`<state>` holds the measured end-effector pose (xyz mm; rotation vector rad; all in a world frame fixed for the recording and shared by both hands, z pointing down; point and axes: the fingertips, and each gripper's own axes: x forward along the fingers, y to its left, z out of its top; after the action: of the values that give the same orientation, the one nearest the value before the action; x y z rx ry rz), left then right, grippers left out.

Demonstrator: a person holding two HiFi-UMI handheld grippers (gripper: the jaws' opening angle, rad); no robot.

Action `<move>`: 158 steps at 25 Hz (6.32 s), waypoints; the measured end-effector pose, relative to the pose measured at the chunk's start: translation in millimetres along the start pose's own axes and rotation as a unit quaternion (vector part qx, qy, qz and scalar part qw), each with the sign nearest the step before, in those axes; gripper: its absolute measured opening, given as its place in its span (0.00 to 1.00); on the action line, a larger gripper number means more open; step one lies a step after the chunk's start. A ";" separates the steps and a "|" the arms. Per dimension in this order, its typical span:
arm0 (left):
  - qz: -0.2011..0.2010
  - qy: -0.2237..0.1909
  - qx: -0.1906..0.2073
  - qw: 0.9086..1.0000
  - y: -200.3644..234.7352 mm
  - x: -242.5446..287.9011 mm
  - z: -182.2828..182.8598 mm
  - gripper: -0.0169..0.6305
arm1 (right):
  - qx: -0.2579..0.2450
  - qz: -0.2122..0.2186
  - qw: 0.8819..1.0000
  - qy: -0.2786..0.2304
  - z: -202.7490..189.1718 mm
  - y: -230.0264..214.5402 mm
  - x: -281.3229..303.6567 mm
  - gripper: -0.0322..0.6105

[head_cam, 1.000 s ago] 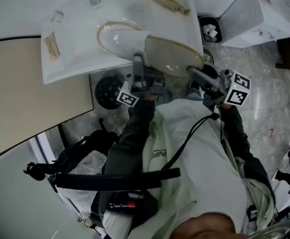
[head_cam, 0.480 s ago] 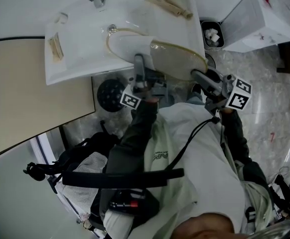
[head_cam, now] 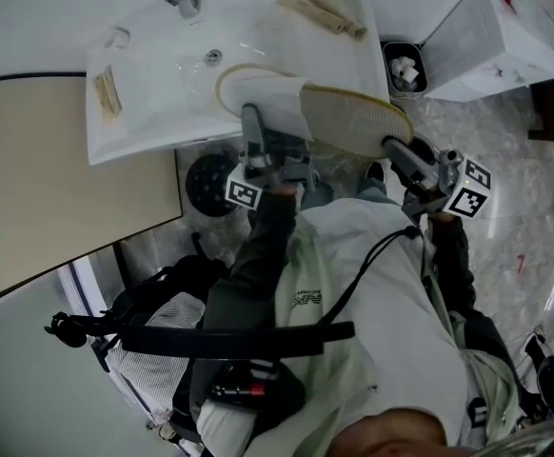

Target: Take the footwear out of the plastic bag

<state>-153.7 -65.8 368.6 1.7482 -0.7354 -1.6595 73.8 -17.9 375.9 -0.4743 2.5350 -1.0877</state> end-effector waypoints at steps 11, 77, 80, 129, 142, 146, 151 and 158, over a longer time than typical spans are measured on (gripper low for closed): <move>0.006 -0.009 0.015 1.000 -3.4 -3.3 9.8 0.13 | -0.015 0.007 0.999 -0.045 23.0 4.7 -26.0 0.17; 0.028 -0.013 -0.008 0.999 19.5 -1.6 0.1 0.02 | -0.091 0.137 0.932 -0.323 188.4 102.5 -70.7 0.15; 0.026 -0.004 -0.012 1.000 19.4 -3.5 -4.7 0.02 | -0.074 0.154 0.933 -0.316 180.3 103.1 -50.5 0.15; 0.070 0.074 0.064 0.993 8.1 30.9 -54.2 0.18 | -0.029 -0.039 0.994 -0.098 28.0 -36.1 2.1 0.19; 0.071 0.040 0.038 0.996 -1.6 33.0 -31.6 0.16 | -0.112 -0.017 0.994 -0.004 -14.9 -16.9 12.4 0.24; 0.074 0.005 0.039 0.997 1.1 28.5 -6.1 0.16 | -0.126 -0.039 0.991 -0.009 -20.5 -17.7 8.4 0.24; 0.072 -0.015 0.062 0.995 -4.1 26.3 23.2 0.16 | -0.098 -0.068 0.992 -0.030 -24.0 -27.3 -0.3 0.24; 0.082 -0.001 0.062 0.995 -3.1 15.3 12.4 0.16 | -0.113 -0.086 0.990 -0.023 -28.0 -26.7 9.3 0.24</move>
<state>-165.2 -75.9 355.9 1.7207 -0.9754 -1.5328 57.9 -21.8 412.2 -0.7807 2.6278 -0.8359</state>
